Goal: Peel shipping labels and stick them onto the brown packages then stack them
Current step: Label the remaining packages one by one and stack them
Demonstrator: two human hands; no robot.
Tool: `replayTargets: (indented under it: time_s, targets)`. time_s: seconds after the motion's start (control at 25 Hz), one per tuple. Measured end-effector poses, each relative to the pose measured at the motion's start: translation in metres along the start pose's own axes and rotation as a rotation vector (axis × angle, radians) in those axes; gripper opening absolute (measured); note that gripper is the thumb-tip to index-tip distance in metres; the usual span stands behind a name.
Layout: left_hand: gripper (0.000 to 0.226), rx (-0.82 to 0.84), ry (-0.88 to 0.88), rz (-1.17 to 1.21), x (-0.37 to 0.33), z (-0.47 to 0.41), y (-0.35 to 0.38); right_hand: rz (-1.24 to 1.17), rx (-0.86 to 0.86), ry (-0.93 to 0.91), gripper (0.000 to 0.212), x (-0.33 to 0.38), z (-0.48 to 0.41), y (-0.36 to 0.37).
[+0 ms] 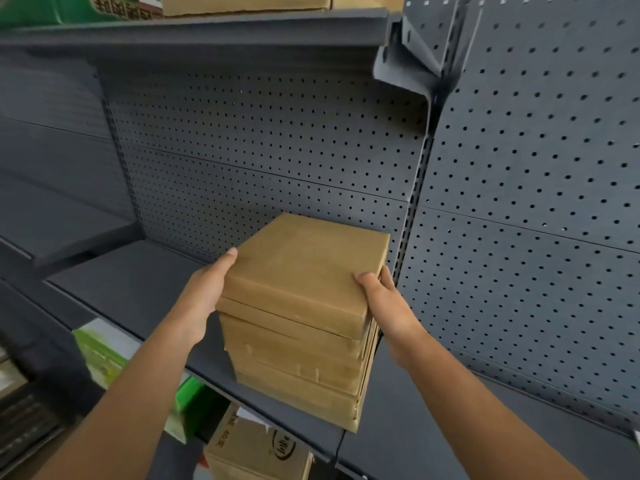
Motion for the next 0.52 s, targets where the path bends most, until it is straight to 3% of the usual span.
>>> replayTargets:
  time_s: [0.12, 0.28, 0.52]
  targets:
    - [0.086, 0.034, -0.005, 0.034, 0.004, -0.002, 0.005, -0.123, -0.008, 0.025, 0.053, -0.005, -0.002, -0.001]
    - [0.041, 0.034, 0.055, -0.019, -0.002, 0.020, 0.023, -0.224, -0.025, 0.051, 0.036, -0.005, 0.011, -0.015]
    - [0.034, 0.128, 0.128, -0.074, -0.004, 0.059, 0.076, -0.201, -0.099, 0.011, 0.026, -0.015, 0.048, -0.091]
Point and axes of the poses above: each hand's wrist, its own z-axis away from the middle knuckle, its own y-axis out of the palm, x = y × z, the point moved 5 cm from there along -z, towards the middle knuckle, and after that the axes turned 3 degrees about z, right-handed, at the moved point
